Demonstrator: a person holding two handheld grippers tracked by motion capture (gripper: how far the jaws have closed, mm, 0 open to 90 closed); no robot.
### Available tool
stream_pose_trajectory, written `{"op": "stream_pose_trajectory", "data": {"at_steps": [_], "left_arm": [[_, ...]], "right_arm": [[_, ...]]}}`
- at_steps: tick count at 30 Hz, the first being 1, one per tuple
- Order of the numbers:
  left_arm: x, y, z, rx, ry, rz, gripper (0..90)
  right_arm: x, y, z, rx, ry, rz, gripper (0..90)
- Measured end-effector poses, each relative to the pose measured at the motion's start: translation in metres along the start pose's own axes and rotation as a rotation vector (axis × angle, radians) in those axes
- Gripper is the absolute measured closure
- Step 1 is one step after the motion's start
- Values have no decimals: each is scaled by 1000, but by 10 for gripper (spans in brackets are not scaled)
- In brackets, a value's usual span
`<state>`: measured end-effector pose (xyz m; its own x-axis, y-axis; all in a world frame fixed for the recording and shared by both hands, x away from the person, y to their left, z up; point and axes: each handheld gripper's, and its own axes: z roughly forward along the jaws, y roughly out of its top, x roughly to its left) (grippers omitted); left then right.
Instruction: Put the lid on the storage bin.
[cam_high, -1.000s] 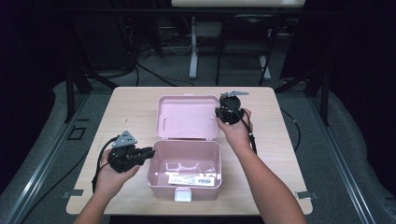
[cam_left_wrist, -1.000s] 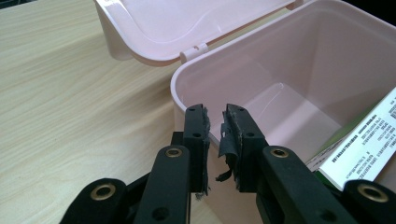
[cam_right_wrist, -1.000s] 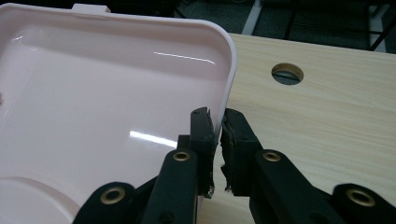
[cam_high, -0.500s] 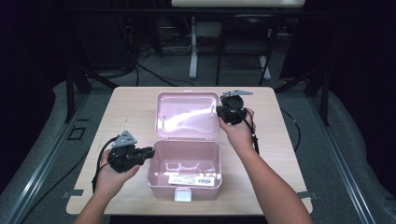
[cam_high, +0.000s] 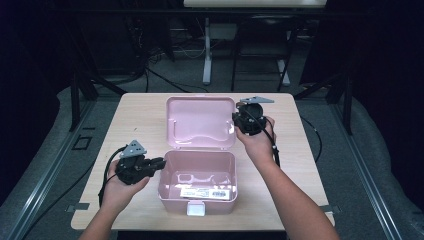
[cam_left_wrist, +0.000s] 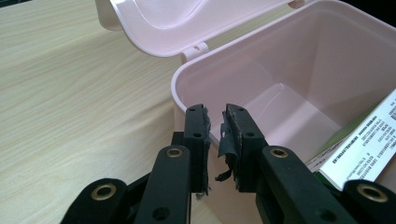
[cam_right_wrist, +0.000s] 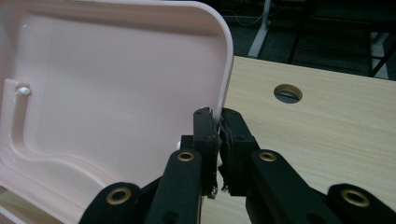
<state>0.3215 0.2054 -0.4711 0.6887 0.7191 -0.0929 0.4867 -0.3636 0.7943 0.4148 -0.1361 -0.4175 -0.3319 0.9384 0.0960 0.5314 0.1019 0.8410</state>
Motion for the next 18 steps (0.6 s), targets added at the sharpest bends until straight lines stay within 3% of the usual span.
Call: {"op": "stream_pose_trajectory", "data": {"at_steps": [18], "left_arm": [[-1,0,0,-2,5,-7,793]], "right_arm": [[7,-4,-23,-58,16,-37,863]]}}
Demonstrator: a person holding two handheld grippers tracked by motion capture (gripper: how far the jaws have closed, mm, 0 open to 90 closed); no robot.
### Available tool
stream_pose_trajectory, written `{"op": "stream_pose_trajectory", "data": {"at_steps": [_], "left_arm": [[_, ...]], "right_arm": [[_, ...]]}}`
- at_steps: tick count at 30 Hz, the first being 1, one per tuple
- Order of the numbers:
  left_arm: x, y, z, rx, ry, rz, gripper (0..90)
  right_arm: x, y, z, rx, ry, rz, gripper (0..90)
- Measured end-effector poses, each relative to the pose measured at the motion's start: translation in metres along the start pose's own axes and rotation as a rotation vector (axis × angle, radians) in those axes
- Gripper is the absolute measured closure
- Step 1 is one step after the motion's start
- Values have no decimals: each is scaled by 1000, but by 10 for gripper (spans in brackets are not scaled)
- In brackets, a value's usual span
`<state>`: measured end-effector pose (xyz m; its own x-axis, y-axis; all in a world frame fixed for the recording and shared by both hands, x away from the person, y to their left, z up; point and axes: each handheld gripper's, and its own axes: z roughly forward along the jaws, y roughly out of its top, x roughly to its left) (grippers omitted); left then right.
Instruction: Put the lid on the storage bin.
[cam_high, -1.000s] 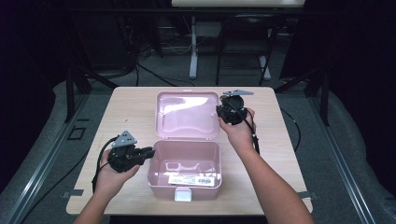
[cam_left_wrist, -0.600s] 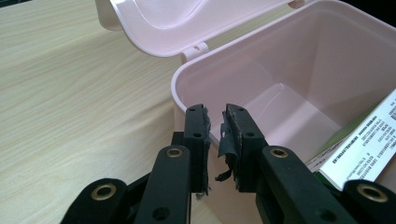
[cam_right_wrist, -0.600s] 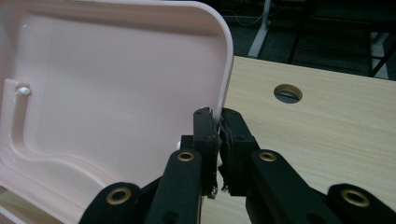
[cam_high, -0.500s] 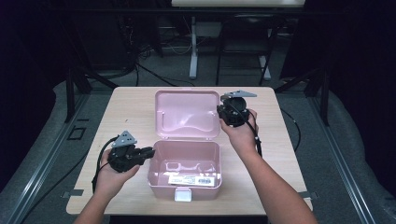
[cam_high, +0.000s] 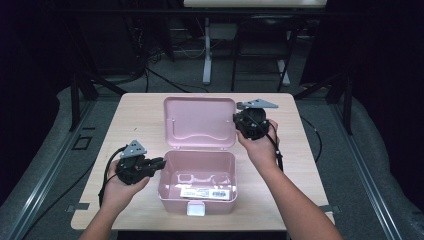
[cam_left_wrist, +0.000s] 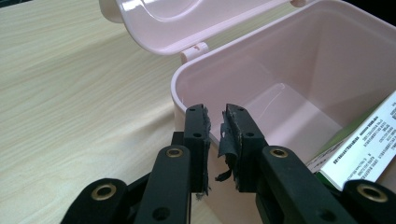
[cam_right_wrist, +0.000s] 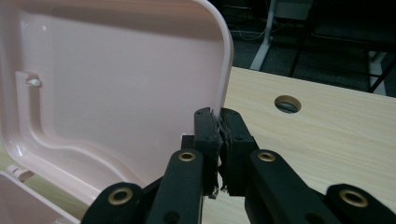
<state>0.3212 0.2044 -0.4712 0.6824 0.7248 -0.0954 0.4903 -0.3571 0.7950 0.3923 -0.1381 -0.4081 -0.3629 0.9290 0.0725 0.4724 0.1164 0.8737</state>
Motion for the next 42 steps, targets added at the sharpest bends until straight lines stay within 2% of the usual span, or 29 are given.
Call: {"op": "stream_pose_trajectory", "data": {"at_steps": [8,11,25,34,42], "left_arm": [[0,0,0,4,1,3,793],[0,0,0,1,1,1,793],[0,0,0,5,4,5,794],[0,0,0,3,2,3,795],[0,0,0,2,1,2,797]], "right_arm": [[4,-3,-12,-25,5,-20,866],[6,-4,-14,-30,-5,-46,865],[9,-10,-26,-61,9,-43,868],[15,-18,-39,-95,9,-77,868],[16,-21,-44,-101,18,-78,870]]}}
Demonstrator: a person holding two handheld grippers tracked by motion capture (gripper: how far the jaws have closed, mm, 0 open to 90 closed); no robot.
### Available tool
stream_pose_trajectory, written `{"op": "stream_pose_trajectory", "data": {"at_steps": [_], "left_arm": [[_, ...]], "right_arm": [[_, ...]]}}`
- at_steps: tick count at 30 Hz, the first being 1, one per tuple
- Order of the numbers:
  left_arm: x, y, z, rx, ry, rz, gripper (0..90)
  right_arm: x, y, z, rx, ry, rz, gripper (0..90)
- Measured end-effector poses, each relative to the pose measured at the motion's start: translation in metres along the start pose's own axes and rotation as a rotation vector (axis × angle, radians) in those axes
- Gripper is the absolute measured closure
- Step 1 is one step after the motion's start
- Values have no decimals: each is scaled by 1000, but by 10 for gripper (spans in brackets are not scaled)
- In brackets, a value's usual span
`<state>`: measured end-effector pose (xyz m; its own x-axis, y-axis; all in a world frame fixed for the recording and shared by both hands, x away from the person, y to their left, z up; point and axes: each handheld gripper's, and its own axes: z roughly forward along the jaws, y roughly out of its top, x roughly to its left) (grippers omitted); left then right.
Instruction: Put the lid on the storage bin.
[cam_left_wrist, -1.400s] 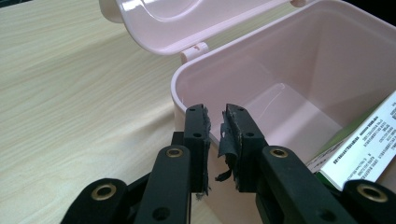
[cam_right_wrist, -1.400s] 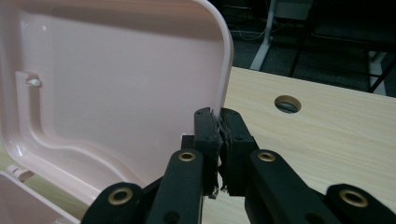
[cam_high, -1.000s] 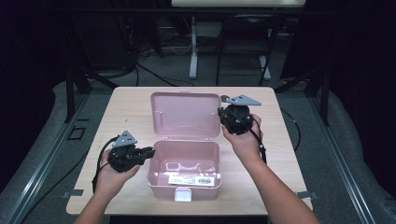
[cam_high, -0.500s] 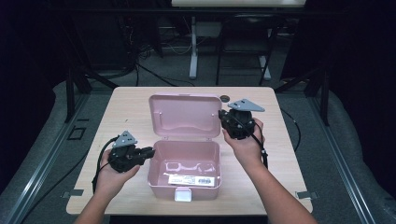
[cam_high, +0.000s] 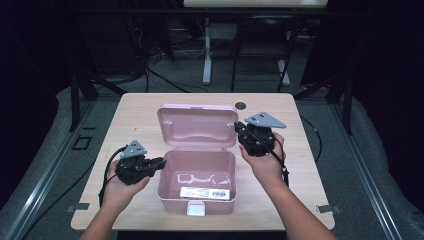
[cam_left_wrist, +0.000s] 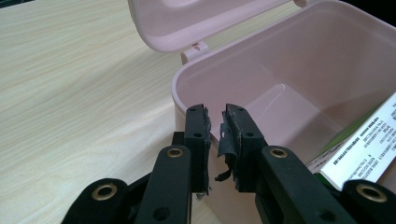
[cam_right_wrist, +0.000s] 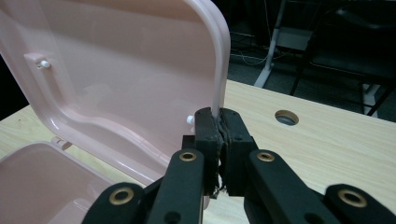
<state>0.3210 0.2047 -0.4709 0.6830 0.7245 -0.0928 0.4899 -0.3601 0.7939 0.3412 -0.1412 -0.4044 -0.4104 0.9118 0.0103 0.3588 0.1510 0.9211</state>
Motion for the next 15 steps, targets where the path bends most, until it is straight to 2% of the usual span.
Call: {"op": "stream_pose_trajectory", "data": {"at_steps": [6,11,15], "left_arm": [[0,0,0,-2,-1,-2,797],[0,-1,0,-4,1,-4,797],[0,0,0,-4,2,-1,799]], "right_arm": [[1,-3,-4,-7,8,9,871],[7,-7,-10,-23,-12,-27,872],[7,-9,-12,-27,-5,-22,872]]}}
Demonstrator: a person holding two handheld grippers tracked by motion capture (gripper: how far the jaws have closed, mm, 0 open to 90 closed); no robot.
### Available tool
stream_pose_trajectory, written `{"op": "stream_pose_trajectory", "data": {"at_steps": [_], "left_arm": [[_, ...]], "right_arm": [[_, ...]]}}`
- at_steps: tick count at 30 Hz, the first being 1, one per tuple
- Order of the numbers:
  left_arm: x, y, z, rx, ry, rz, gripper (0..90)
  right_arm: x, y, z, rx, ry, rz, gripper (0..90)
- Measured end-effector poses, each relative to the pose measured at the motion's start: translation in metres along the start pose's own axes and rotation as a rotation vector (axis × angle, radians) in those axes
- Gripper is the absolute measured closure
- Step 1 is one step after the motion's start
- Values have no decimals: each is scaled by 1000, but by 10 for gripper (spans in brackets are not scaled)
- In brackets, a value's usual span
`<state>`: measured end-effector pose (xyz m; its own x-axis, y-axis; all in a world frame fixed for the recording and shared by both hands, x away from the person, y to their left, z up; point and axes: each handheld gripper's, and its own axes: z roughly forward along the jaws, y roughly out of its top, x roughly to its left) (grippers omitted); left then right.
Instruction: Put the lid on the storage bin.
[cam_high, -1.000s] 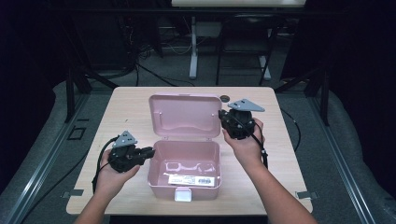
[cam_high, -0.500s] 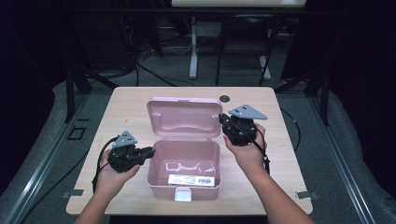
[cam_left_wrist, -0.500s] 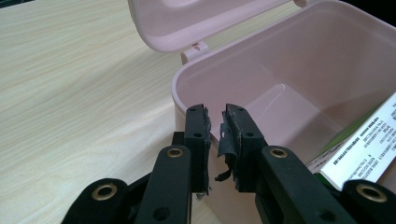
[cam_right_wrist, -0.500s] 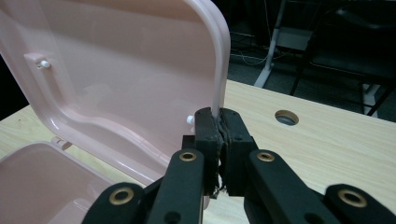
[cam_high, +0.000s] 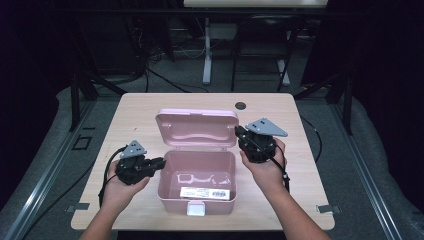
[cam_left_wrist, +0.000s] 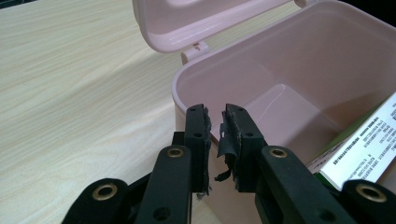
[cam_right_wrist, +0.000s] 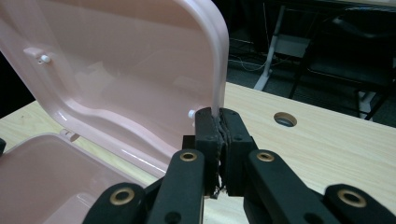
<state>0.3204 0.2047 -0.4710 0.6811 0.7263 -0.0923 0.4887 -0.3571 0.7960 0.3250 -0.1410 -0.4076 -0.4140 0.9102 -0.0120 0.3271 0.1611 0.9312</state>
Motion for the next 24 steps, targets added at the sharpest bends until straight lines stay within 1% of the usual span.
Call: {"op": "stream_pose_trajectory", "data": {"at_steps": [3,4,6,9,12,15,18,24], "left_arm": [[0,0,-1,1,-7,-3,816],[1,0,-1,-7,-6,-5,817],[1,0,-1,-2,-10,-4,817],[1,0,-1,-7,-8,-5,817],[1,0,-1,-7,-8,-4,817],[2,0,-1,-2,-12,0,817],[1,0,-2,-3,-12,-5,819],[2,0,-2,-2,-13,-5,821]], "right_arm": [[2,-2,-3,-5,-1,-5,872],[2,-3,-4,-7,-2,-8,872],[4,-4,-6,-15,-1,-8,873],[4,-8,-8,-27,3,-2,872],[7,-10,-10,-36,-2,-11,872],[8,-12,-12,-38,-5,-21,871],[9,-14,-14,-45,-8,-30,871],[10,-17,-17,-51,-6,-29,868]]}}
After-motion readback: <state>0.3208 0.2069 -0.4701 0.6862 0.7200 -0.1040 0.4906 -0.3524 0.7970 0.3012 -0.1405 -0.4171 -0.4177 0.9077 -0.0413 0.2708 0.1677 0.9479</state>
